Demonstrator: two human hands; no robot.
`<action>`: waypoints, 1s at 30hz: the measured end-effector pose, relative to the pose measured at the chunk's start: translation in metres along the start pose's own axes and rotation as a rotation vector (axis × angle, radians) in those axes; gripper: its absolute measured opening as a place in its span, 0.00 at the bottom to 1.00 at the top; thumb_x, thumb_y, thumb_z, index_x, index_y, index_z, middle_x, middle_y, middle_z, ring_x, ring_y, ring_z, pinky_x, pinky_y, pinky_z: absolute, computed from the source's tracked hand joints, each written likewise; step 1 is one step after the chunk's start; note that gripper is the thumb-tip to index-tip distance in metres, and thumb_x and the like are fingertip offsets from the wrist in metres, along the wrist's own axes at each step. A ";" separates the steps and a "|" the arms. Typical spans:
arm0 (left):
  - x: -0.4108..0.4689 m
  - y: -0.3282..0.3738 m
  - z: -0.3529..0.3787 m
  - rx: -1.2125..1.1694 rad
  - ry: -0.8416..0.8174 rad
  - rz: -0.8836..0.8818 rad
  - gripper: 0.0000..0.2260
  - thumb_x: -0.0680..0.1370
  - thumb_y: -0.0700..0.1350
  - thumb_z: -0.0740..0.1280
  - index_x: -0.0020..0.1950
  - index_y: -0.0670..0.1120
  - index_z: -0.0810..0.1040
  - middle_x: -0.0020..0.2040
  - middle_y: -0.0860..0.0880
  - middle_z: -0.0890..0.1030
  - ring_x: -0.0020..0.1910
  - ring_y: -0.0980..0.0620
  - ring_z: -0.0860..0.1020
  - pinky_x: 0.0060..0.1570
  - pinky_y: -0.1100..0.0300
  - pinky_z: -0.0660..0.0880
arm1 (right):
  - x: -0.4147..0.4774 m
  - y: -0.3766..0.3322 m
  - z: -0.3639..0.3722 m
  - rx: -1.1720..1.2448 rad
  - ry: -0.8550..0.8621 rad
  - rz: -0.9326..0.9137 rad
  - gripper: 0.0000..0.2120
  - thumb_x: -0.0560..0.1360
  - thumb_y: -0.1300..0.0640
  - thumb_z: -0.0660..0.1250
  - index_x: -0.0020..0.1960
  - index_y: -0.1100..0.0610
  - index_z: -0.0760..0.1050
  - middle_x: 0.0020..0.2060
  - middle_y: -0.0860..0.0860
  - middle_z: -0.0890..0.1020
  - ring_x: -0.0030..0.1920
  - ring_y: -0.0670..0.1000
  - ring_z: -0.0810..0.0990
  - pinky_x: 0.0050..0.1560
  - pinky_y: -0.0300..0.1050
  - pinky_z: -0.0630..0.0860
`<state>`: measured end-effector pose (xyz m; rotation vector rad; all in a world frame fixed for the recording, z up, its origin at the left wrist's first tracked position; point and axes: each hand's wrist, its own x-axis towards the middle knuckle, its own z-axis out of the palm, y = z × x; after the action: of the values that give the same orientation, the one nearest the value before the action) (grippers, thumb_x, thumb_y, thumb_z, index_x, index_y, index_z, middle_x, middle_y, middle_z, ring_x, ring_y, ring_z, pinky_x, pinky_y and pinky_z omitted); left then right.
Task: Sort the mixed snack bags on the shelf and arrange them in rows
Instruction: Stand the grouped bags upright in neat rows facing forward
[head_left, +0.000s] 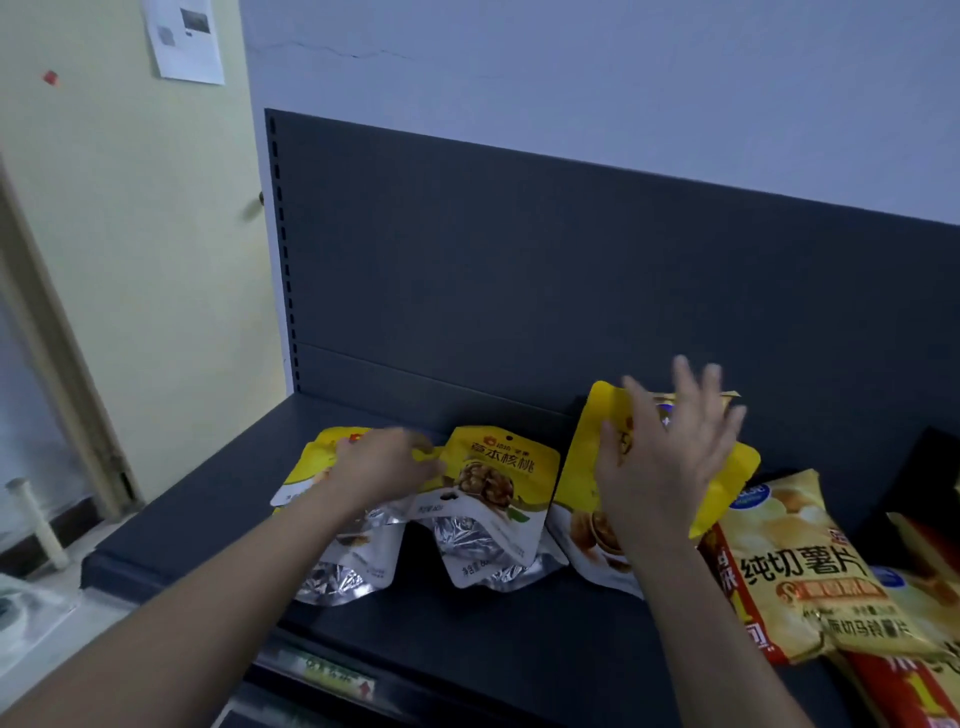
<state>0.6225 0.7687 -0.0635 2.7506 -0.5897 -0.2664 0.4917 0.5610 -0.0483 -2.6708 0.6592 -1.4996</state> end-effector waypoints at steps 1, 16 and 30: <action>0.004 -0.007 -0.002 0.027 0.031 -0.047 0.19 0.78 0.62 0.61 0.67 0.58 0.73 0.68 0.51 0.74 0.68 0.47 0.70 0.64 0.46 0.59 | 0.000 -0.006 0.003 0.034 -0.044 -0.042 0.17 0.72 0.59 0.71 0.60 0.57 0.78 0.69 0.60 0.71 0.75 0.62 0.60 0.75 0.61 0.46; 0.047 -0.103 -0.002 -0.738 -0.103 -0.372 0.44 0.63 0.54 0.81 0.70 0.38 0.64 0.63 0.40 0.75 0.55 0.44 0.77 0.50 0.51 0.77 | -0.016 -0.106 0.072 0.243 -1.144 -0.178 0.27 0.78 0.41 0.62 0.75 0.49 0.65 0.76 0.50 0.63 0.76 0.52 0.58 0.73 0.48 0.59; 0.072 -0.092 -0.030 -1.259 -0.083 -0.135 0.12 0.72 0.30 0.72 0.54 0.35 0.79 0.49 0.37 0.83 0.41 0.43 0.82 0.40 0.53 0.80 | -0.012 -0.104 0.095 0.119 -1.136 0.178 0.20 0.80 0.40 0.55 0.61 0.51 0.77 0.57 0.51 0.80 0.58 0.54 0.78 0.49 0.44 0.72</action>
<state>0.7278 0.8255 -0.0752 1.5527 -0.1274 -0.5469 0.6005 0.6418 -0.0882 -2.6575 0.6094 0.1260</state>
